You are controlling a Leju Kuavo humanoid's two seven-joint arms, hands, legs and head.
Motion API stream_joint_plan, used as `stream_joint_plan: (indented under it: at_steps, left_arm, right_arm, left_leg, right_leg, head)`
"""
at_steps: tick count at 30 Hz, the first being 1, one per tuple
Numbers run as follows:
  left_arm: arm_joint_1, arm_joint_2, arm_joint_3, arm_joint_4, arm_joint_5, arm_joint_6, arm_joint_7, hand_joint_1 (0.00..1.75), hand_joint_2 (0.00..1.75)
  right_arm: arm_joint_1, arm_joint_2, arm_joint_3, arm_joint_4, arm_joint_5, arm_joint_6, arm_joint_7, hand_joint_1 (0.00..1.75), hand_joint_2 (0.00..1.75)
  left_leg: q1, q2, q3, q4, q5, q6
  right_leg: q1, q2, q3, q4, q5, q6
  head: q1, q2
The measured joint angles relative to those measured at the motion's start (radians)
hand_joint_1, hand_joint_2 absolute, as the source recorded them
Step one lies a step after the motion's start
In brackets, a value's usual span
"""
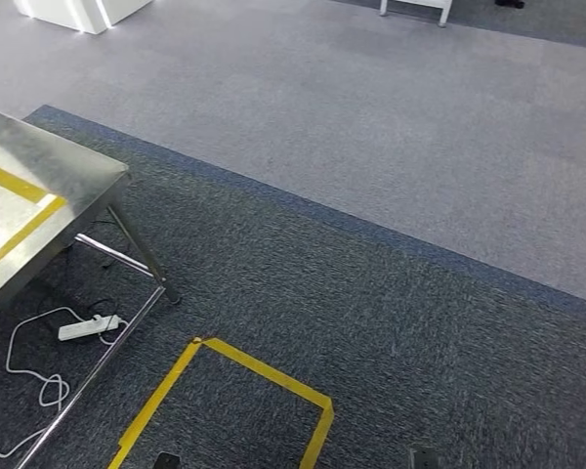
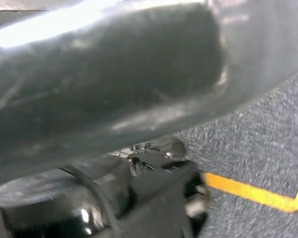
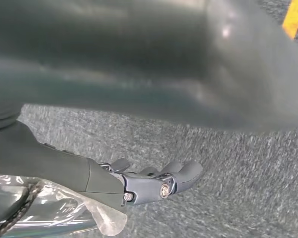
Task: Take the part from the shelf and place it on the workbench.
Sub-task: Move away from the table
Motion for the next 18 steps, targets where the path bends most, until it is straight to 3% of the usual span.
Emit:
stream_joint_plan:
  at_steps: [2,3,4,5,7,9,11,12,14,16,18]
  left_arm:
    - [0.004,0.003,0.002,0.000,0.000,-0.006,0.000,0.00,0.00]
    - [0.005,0.005,0.002,0.000,-0.001,-0.008,0.000,0.00,0.00]
    - [0.006,0.006,0.002,0.000,-0.003,-0.010,0.000,0.00,0.00]
    - [0.006,0.007,0.002,0.000,-0.006,-0.011,0.000,0.00,0.00]
    - [0.004,0.009,0.002,0.000,-0.012,-0.011,0.000,0.00,0.00]
    - [0.004,0.009,0.002,0.000,-0.019,-0.006,0.000,0.00,0.00]
    - [0.003,0.009,0.002,0.000,-0.024,0.002,0.000,0.00,0.00]
    - [0.002,0.008,0.002,0.000,-0.025,0.005,0.000,0.00,0.00]
    - [0.001,0.006,0.003,0.000,-0.021,0.007,-0.004,0.00,0.00]
    - [0.002,0.006,0.005,0.000,-0.014,0.006,-0.007,0.00,0.00]
    - [0.002,0.005,0.008,0.000,-0.010,0.006,-0.009,0.00,0.00]
  right_arm:
    - [-0.007,0.002,-0.001,0.000,-0.001,0.001,-0.001,0.00,0.00]
    - [-0.008,0.002,-0.001,0.000,-0.002,0.002,-0.002,0.00,0.00]
    - [-0.007,0.002,-0.003,0.000,-0.005,0.002,-0.004,0.00,0.00]
    - [-0.007,0.002,-0.005,0.000,-0.009,0.003,-0.007,0.00,0.00]
    - [-0.008,0.003,-0.008,0.000,-0.015,0.006,-0.011,0.00,0.00]
    - [-0.011,0.004,-0.010,0.000,-0.019,0.007,-0.015,0.00,0.00]
    - [-0.009,0.004,-0.011,0.000,-0.023,0.007,-0.017,0.00,0.00]
    - [-0.006,0.004,-0.012,0.000,-0.026,0.007,-0.018,0.00,0.00]
    - [-0.006,0.004,-0.014,-0.001,-0.033,0.007,-0.025,0.00,0.00]
    - [-0.010,0.004,-0.015,-0.001,-0.040,0.007,-0.033,0.00,0.00]
    - [-0.007,0.004,-0.015,-0.002,-0.046,0.009,-0.040,0.00,0.00]
  left_leg:
    - [0.000,-0.019,-0.055,0.125,-0.049,-0.001]
    - [0.000,-0.021,-0.068,0.151,-0.046,0.000]
    - [0.001,-0.023,-0.064,0.138,-0.024,0.001]
    - [0.001,-0.029,-0.044,0.091,0.013,0.004]
    - [0.003,-0.073,0.009,-0.040,0.081,0.011]
    - [0.004,-0.110,0.035,-0.112,0.098,0.017]
    - [0.004,-0.100,0.036,-0.125,0.096,0.023]
    - [0.005,-0.089,0.037,-0.130,0.099,0.028]
    - [0.007,-0.062,0.040,-0.138,0.105,0.038]
    - [0.006,-0.030,0.039,-0.139,0.105,0.042]
    - [0.005,0.001,0.039,-0.139,0.104,0.042]
  right_leg:
    - [0.001,0.027,-0.005,0.000,0.004,-0.006]
    - [0.002,0.041,-0.006,0.001,0.005,-0.007]
    - [0.002,0.055,-0.005,0.002,0.005,-0.006]
    - [0.002,0.069,-0.005,0.003,0.006,-0.005]
    - [0.002,0.093,-0.009,0.010,0.006,-0.001]
    - [0.001,0.115,-0.023,0.018,0.008,0.010]
    - [-0.003,0.134,-0.037,0.019,0.014,0.024]
    - [-0.003,0.125,-0.044,0.023,0.012,0.029]
    - [-0.001,0.081,-0.075,0.076,-0.021,0.037]
    - [-0.004,0.039,-0.136,0.205,-0.086,0.046]
    - [-0.009,0.027,-0.180,0.301,-0.117,0.054]
  head:
    - [-0.001,0.000]
    - [-0.001,0.000]
    - [-0.001,0.000]
    - [-0.001,0.000]
    - [0.000,0.000]
    - [0.000,0.000]
    - [0.000,0.000]
    - [0.000,0.000]
    - [0.006,0.000]
    - [0.010,0.000]
    - [0.009,0.000]
